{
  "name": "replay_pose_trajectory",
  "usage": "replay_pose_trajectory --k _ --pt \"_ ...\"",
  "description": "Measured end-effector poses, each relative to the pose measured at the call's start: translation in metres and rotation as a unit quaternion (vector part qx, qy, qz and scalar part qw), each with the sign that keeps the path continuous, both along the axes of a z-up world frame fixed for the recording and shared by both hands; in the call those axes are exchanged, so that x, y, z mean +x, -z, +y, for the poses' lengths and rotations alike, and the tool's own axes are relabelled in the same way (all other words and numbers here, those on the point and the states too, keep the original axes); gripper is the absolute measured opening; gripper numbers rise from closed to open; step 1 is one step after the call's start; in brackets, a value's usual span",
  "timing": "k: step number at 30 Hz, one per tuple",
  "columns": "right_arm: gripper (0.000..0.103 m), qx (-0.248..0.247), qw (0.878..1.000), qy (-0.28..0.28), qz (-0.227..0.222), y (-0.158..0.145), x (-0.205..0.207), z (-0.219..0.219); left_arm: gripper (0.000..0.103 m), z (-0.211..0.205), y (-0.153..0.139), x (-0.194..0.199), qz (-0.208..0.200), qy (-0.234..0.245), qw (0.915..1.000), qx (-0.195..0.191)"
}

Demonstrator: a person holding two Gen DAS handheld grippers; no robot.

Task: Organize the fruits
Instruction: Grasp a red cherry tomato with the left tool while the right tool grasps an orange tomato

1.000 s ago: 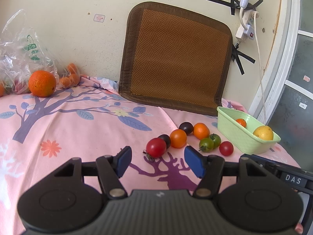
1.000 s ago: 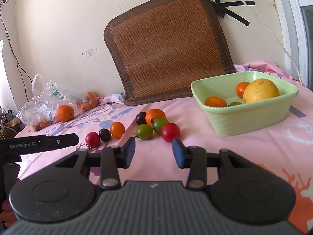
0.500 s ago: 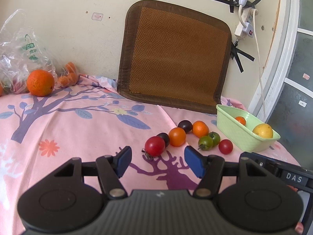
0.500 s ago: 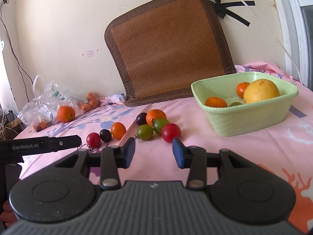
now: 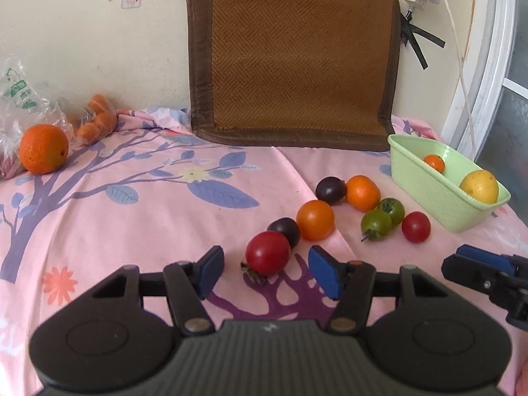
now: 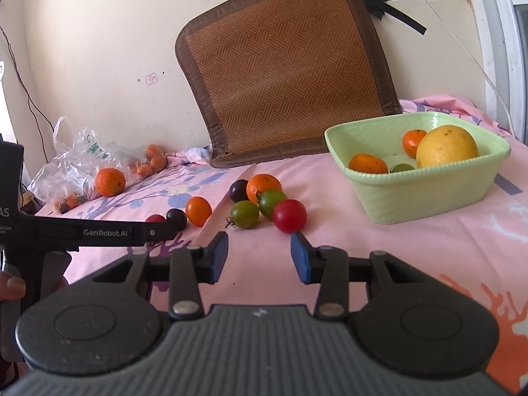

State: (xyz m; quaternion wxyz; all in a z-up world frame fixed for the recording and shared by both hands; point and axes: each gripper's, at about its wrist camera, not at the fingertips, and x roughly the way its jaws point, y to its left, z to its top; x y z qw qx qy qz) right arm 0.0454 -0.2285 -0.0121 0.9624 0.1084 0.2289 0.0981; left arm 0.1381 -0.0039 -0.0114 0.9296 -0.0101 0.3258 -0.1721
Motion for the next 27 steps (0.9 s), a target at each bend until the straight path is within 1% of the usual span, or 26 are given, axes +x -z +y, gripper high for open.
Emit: replay_pose_trajectory --k 1,2,4,6,8,10,12,15,18,20,21,22,23,25,27 --pt "0.045 -0.006 1.0 -0.001 0.001 0.0 0.002 0.0 0.046 -0.001 0.001 0.0 0.001 0.002 1.0 0.001" --pt "0.045 -0.013 1.0 -0.003 0.001 -0.001 0.005 0.001 0.04 -0.001 0.001 -0.002 -0.002 0.0 1.0 0.003" --pt "0.045 -0.031 0.999 -0.017 -0.004 -0.004 0.01 0.005 0.029 0.002 0.002 -0.004 -0.001 0.001 1.0 -0.006" --pt "0.045 -0.055 0.998 -0.038 -0.018 -0.011 0.016 0.012 0.029 0.004 0.001 -0.006 0.002 -0.003 0.9999 -0.015" --pt "0.045 -0.085 0.993 -0.066 -0.039 -0.018 0.024 0.022 0.029 0.007 0.001 -0.013 0.003 -0.007 0.9998 -0.019" --pt "0.044 -0.11 0.989 -0.089 -0.049 -0.023 0.035 0.032 0.029 0.011 0.0 -0.022 0.003 -0.012 0.9996 -0.026" --pt "0.044 -0.13 0.984 -0.115 -0.048 -0.024 0.05 0.044 0.029 0.014 0.0 -0.03 -0.002 -0.017 0.9995 -0.024" --pt "0.044 -0.161 0.976 -0.146 -0.036 -0.017 0.068 0.062 0.029 0.018 0.0 -0.037 -0.007 -0.021 0.9994 -0.026" --pt "0.044 -0.185 0.971 -0.149 -0.02 -0.006 0.082 0.075 0.029 0.018 0.0 -0.036 -0.009 -0.017 0.9994 -0.03" --pt "0.042 -0.189 0.971 -0.149 -0.008 -0.001 0.088 0.078 0.03 0.018 0.0 -0.034 -0.008 -0.011 0.9993 -0.034" --pt "0.042 -0.188 0.971 -0.147 -0.009 0.0 0.089 0.078 0.03 0.018 0.0 -0.034 -0.008 -0.009 0.9993 -0.036" --pt "0.037 -0.19 0.97 -0.149 -0.003 0.001 0.09 0.078 0.03 0.018 0.0 -0.034 -0.008 -0.008 0.9992 -0.037" --pt "0.03 -0.189 0.969 -0.156 0.004 0.001 0.091 0.079 0.03 0.018 0.0 -0.034 -0.009 -0.007 0.9992 -0.038" --pt "0.029 -0.192 0.969 -0.154 -0.003 0.0 0.087 0.079 0.03 0.018 0.0 -0.035 -0.01 -0.006 0.9992 -0.039" --pt "0.029 -0.18 0.973 -0.145 -0.014 -0.006 0.078 0.074 0.03 0.018 0.0 -0.035 -0.01 -0.006 0.9992 -0.039"
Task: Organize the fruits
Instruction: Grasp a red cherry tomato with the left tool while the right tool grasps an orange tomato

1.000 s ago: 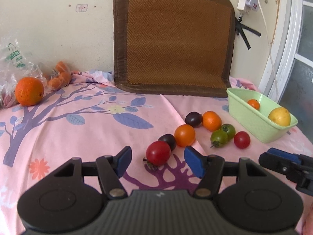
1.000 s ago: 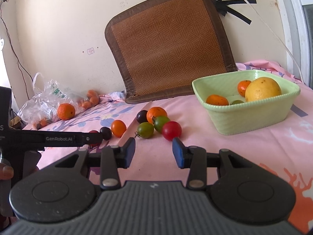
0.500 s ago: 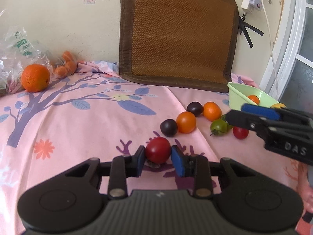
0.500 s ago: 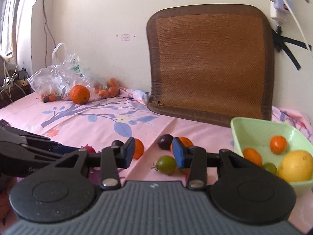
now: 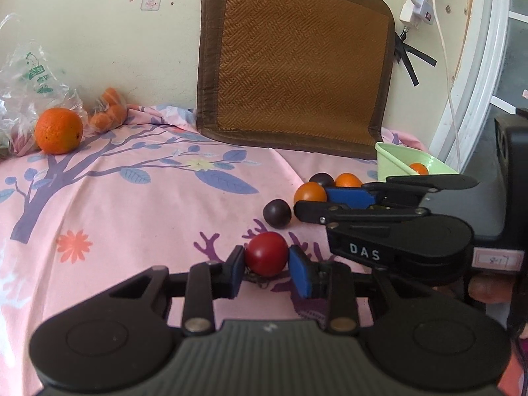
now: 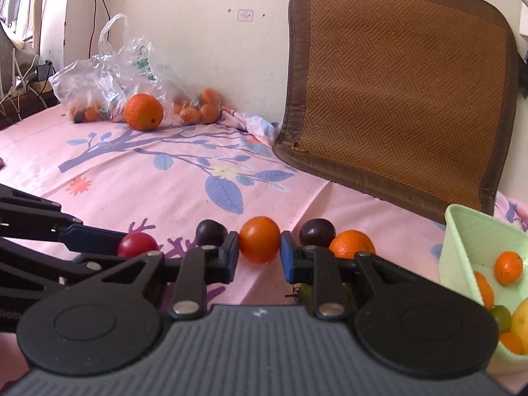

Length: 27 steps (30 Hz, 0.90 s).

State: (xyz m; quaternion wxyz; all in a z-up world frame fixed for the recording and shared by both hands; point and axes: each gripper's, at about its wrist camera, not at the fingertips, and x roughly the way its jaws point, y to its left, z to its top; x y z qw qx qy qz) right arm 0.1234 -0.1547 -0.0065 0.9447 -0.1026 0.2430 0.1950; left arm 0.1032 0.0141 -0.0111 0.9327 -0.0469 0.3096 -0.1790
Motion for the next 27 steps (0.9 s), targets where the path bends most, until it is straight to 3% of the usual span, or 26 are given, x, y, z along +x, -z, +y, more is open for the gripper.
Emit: replay_pose_trajectory --k 4,9,14,27 --pt "0.029 0.034 0.999 0.009 -0.017 -0.01 -0.031 -0.018 0.03 0.0 -0.001 -0.001 -0.003 0.003 1.0 0.0" --pt "0.029 0.062 0.997 0.041 0.001 -0.003 -0.066 -0.045 0.03 -0.003 -0.001 -0.003 -0.007 0.008 0.9999 0.005" --pt "0.03 0.063 0.995 0.079 0.023 0.01 -0.07 -0.058 0.03 -0.004 -0.001 -0.003 -0.007 0.009 0.9999 0.007" --pt "0.03 0.043 0.996 0.077 0.027 0.012 -0.071 -0.054 0.029 -0.002 -0.001 -0.002 -0.005 0.01 0.9999 0.007"
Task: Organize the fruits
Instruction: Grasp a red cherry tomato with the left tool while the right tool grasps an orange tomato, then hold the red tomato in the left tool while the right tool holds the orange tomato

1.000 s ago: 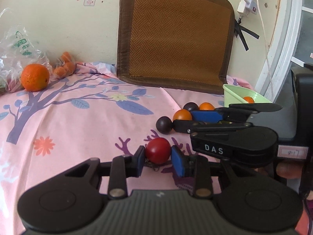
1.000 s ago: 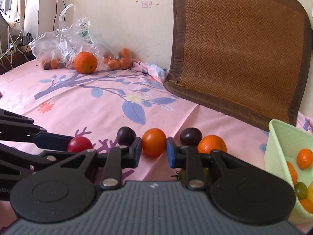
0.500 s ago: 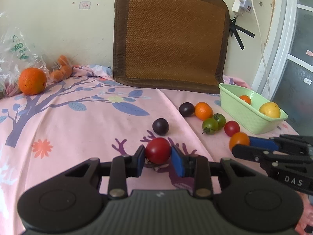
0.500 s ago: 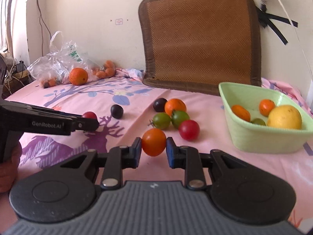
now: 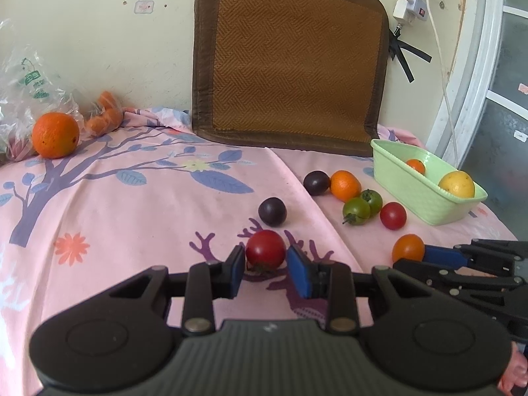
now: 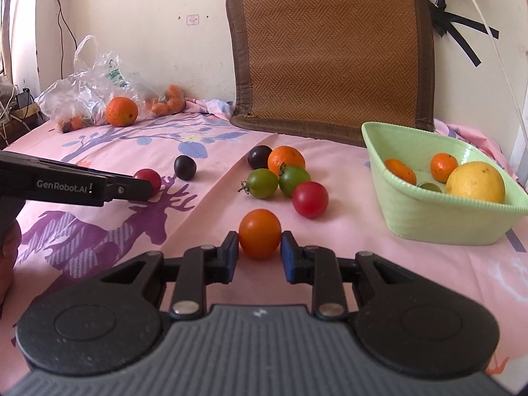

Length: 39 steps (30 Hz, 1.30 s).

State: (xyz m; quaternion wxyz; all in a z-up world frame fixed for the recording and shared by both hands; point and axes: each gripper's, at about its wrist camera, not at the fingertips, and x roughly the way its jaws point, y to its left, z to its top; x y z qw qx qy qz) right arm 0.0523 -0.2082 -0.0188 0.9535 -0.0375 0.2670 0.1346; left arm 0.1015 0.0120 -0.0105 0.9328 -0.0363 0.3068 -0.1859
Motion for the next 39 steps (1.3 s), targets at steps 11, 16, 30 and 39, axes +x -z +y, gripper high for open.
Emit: replay_pose_trajectory --k 11,16,30,39 --pt "0.03 -0.004 1.0 0.001 -0.001 0.0005 0.0006 0.0013 0.025 -0.0003 -0.0004 -0.0011 -0.005 0.004 1.0 0.0" --pt "0.03 -0.004 1.0 0.001 -0.001 0.0005 0.0005 0.0009 0.025 -0.0004 -0.0003 -0.0012 -0.005 0.004 1.0 0.0" --pt "0.03 -0.003 1.0 0.001 -0.001 0.0007 0.0016 -0.0004 0.025 0.0004 -0.0006 -0.0011 -0.003 0.002 1.0 -0.001" --pt "0.03 -0.003 1.0 0.001 -0.001 0.0008 0.0016 -0.0007 0.025 0.0004 -0.0008 -0.0016 -0.004 0.001 1.0 -0.001"
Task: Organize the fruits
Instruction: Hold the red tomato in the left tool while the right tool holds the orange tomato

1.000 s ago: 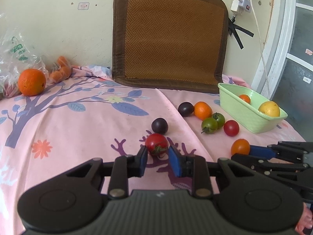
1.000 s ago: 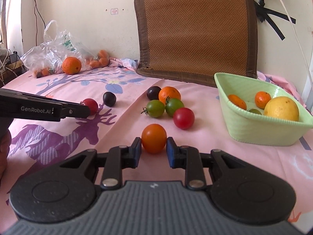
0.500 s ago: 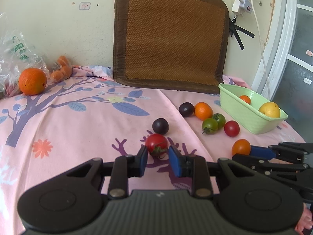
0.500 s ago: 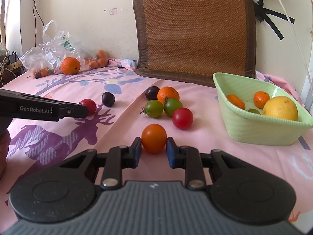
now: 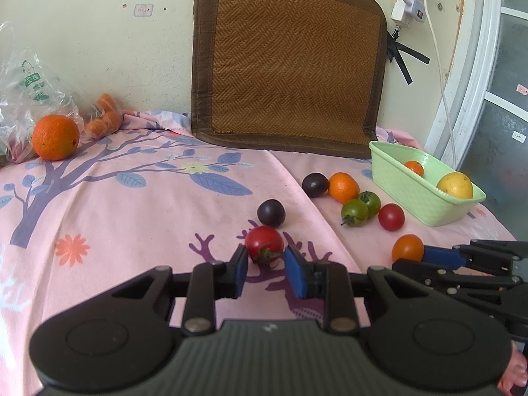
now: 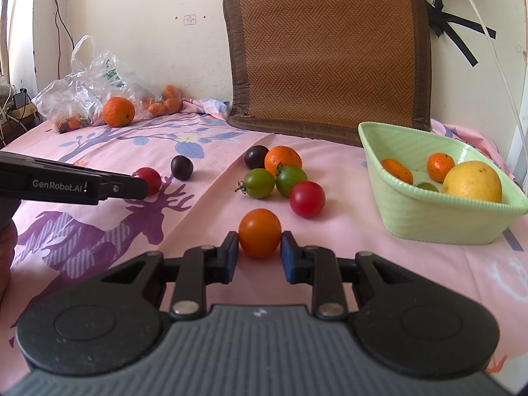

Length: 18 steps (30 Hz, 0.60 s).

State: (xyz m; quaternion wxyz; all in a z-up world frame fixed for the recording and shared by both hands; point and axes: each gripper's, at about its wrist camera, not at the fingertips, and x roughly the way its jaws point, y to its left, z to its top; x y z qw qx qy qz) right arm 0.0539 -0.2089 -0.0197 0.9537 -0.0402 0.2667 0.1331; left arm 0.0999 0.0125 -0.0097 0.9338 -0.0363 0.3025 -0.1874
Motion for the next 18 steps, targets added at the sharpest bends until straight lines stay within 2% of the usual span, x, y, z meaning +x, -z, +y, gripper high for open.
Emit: replay_pose_trajectory --k 11,18 --pt "0.03 0.009 1.0 0.013 -0.011 -0.002 -0.001 -0.005 0.022 0.001 -0.001 -0.002 -0.007 0.005 0.9999 -0.006" --pt "0.03 0.055 0.997 0.036 -0.04 -0.008 -0.012 -0.019 0.021 0.002 -0.004 -0.003 -0.008 0.011 0.9995 -0.028"
